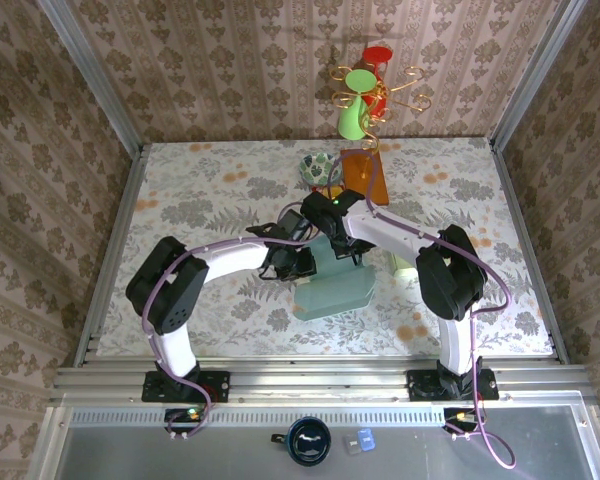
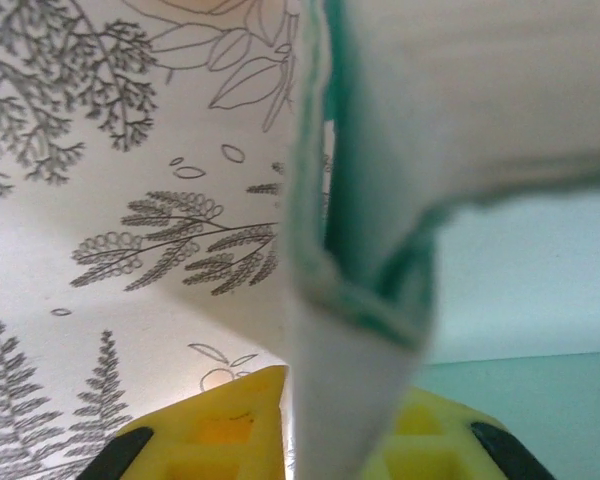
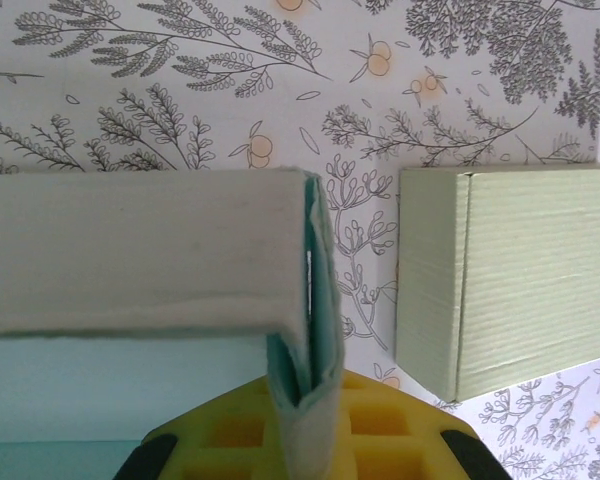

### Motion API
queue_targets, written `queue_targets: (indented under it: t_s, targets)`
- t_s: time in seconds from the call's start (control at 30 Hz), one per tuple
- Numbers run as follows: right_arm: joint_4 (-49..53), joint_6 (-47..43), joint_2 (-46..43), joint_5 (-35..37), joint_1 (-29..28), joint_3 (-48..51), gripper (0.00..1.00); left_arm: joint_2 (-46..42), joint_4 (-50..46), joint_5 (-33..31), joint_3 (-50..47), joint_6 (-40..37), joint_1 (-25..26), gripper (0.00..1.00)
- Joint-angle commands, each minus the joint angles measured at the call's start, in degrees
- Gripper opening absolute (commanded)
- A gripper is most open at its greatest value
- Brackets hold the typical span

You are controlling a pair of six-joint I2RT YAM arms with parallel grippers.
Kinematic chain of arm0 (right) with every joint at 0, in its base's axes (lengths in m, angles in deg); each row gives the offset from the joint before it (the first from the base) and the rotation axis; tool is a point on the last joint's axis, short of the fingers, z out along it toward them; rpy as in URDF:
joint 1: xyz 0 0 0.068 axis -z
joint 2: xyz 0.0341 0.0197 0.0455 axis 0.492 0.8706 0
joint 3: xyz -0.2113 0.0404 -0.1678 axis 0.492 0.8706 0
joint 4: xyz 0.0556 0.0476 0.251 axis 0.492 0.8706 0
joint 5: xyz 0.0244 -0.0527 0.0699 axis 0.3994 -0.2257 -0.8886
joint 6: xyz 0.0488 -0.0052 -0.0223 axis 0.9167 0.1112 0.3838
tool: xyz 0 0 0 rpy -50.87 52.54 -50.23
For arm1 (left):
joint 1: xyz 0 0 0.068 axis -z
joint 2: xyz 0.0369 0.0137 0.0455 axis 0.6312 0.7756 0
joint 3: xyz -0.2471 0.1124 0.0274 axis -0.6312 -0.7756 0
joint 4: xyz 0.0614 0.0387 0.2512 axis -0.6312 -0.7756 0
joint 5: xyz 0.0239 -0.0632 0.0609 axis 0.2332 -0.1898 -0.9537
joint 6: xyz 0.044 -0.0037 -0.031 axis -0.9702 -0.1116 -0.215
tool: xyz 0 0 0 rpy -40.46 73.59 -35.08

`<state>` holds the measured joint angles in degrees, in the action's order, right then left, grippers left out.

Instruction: Fold the paper box

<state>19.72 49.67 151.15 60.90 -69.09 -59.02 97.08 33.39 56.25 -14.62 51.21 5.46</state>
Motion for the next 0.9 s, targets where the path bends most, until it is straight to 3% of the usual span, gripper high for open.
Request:
queue_targets:
  t_s: [0.0,0.17,0.23,0.53,0.7,0.87]
  targets:
    - [1.7,1.7,-1.1,3.5,-1.4,0.9,0.00,1.0,-8.7,-6.2,2.3,-0.8,1.3,0.17]
    - [1.6,2.2,-1.0,3.5,-1.9,1.3,0.00,3.1,-14.1,-10.5,4.5,0.9,3.1,0.12]
    - [1.5,2.3,-0.9,3.4,-2.1,1.5,0.00,3.4,-15.5,-12.1,5.2,1.3,4.0,0.00]
    - [1.2,2.5,-1.0,3.3,-2.6,1.9,0.00,2.5,-15.0,-14.2,5.5,1.2,4.5,0.00]
    - [1.2,2.5,-0.8,3.4,-2.6,1.8,0.00,0.0,-14.6,-15.5,6.2,-0.6,4.5,0.19]
    - [1.1,2.2,-0.6,3.3,-2.5,1.7,0.00,-4.1,-11.4,-14.1,6.6,-3.3,3.0,0.24]
